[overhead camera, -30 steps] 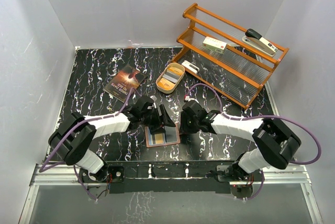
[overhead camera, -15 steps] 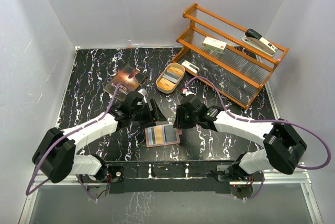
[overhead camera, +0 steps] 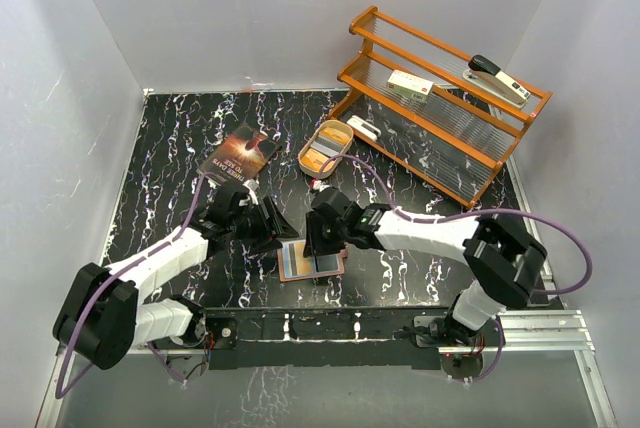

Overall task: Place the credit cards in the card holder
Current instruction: Turn over the card slot in the card holder.

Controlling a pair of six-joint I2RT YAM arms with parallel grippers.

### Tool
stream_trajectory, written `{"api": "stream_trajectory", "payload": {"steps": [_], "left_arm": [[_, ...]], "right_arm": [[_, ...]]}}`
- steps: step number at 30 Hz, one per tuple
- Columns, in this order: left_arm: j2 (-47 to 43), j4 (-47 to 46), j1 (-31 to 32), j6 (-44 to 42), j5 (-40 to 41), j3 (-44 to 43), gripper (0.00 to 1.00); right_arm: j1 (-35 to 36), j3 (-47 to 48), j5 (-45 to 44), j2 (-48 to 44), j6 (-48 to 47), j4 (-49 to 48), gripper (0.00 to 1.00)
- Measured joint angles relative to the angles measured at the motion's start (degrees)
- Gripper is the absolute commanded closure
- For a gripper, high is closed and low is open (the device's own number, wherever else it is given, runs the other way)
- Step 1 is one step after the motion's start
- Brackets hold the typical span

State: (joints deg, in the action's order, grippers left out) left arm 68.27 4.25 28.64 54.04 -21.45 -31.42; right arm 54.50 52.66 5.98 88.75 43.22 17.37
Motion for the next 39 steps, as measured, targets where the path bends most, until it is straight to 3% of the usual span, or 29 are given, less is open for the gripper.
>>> {"api": "stream_trajectory", "payload": {"steps": [14, 34, 39], "left_arm": [[2.21, -8.44, -1.70, 2.56, -4.13, 4.90, 0.36], [5.60, -11.93, -1.79, 2.56, -4.39, 5.20, 0.36], [5.49, -13.40, -1.81, 3.78, -5.57, 5.27, 0.36]], "right_arm": [[1.70, 1.97, -0.02, 8.61, -0.02, -1.36, 0.81], [1.70, 0.90, -0.44, 8.85, -0.04, -4.15, 0.84], [1.70, 0.87, -0.44, 8.85, -0.04, -4.24, 0.80]]}}
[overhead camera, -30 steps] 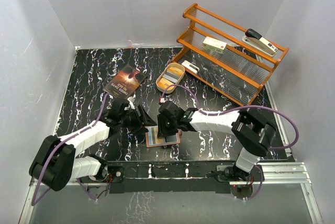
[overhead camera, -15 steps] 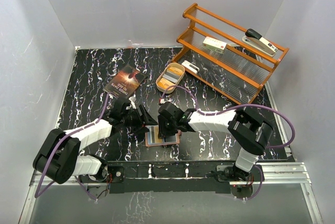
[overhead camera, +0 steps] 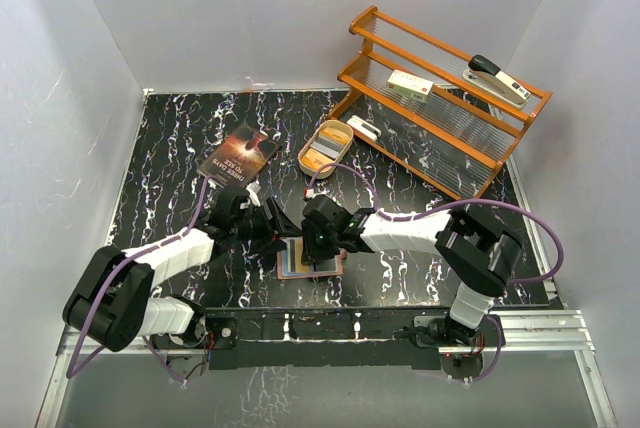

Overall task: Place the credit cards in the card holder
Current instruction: Turn over the card slot in the card holder.

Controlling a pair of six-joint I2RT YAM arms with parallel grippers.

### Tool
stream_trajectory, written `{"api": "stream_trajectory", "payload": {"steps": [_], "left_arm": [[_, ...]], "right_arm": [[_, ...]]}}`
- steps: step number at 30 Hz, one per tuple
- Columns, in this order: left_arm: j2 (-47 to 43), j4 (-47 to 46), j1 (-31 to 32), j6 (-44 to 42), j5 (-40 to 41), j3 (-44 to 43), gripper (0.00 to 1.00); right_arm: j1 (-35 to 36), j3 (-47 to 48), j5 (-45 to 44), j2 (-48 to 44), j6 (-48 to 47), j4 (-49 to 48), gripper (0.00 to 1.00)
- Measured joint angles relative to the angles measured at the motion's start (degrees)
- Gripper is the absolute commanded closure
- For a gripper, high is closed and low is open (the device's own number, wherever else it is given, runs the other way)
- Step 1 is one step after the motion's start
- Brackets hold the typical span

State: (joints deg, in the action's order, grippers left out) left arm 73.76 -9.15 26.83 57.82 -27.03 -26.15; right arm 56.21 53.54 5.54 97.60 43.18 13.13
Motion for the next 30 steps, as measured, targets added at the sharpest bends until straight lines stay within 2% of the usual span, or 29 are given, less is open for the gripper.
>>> {"api": "stream_trajectory", "payload": {"steps": [7, 16, 25, 30], "left_arm": [[-0.09, -6.01, 0.00, 4.50, -2.93, 1.68, 0.37], [0.22, -9.40, 0.83, 7.21, -4.44, 1.62, 0.37], [3.72, -11.52, 6.86, 9.53, -3.19, -0.28, 0.37], [4.72, -11.89, 9.92, 9.68, -2.19, -2.89, 0.37]], "right_arm": [[0.00, -1.70, -1.75, -3.52, -0.90, -0.17, 0.72], [0.00, -3.78, -10.43, -16.90, -1.25, 4.72, 0.66], [0.00, -3.87, -20.33, -31.91, -2.21, 8.83, 0.62], [0.00, -3.85, -22.91, -35.01, -3.50, 9.92, 0.62]]}}
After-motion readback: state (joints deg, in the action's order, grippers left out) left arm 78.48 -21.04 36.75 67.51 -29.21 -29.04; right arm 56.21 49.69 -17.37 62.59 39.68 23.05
